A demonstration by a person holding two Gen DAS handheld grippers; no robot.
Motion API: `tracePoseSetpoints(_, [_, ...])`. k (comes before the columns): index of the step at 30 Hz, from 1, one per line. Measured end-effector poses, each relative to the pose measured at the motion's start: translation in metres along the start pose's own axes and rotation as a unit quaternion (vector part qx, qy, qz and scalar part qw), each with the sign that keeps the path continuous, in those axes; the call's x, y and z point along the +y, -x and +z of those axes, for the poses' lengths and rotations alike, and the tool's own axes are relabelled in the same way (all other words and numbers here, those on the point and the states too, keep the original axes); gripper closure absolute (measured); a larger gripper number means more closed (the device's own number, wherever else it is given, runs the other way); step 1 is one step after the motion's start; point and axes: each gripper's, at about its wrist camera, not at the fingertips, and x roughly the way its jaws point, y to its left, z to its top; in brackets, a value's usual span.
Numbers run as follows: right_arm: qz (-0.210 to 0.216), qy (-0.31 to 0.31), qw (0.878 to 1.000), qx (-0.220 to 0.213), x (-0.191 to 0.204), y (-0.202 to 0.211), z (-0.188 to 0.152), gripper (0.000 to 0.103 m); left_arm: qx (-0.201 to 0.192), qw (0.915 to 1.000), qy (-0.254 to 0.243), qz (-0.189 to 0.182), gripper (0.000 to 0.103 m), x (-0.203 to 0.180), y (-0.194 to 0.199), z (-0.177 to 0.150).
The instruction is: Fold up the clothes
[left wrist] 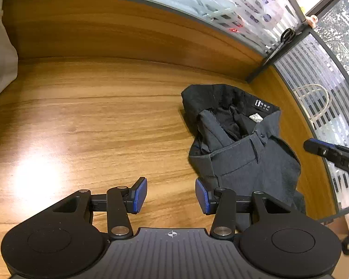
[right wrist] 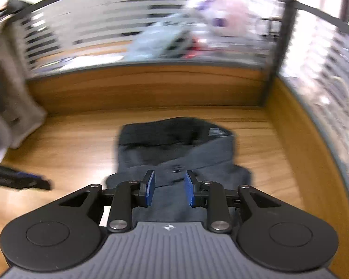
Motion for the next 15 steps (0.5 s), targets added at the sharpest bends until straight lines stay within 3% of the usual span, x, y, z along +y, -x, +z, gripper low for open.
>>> tracePoseSetpoints(10, [0.03, 0.088, 0.994, 0.054, 0.046, -0.059, 0.004, 0.073, -0.009, 0.9996, -0.024, 0.014, 0.053, 0.001, 0.007, -0.004])
tracePoseSetpoints(13, [0.031, 0.104, 0.992, 0.067, 0.051, -0.072, 0.005, 0.097, -0.012, 0.999, -0.037, 0.023, 0.053, 0.001, 0.009, -0.006])
tracePoseSetpoints(15, [0.039, 0.1, 0.992, 0.065, 0.049, -0.07, 0.008, 0.101, -0.013, 0.9987, -0.042, 0.026, 0.051, 0.002, 0.008, -0.008])
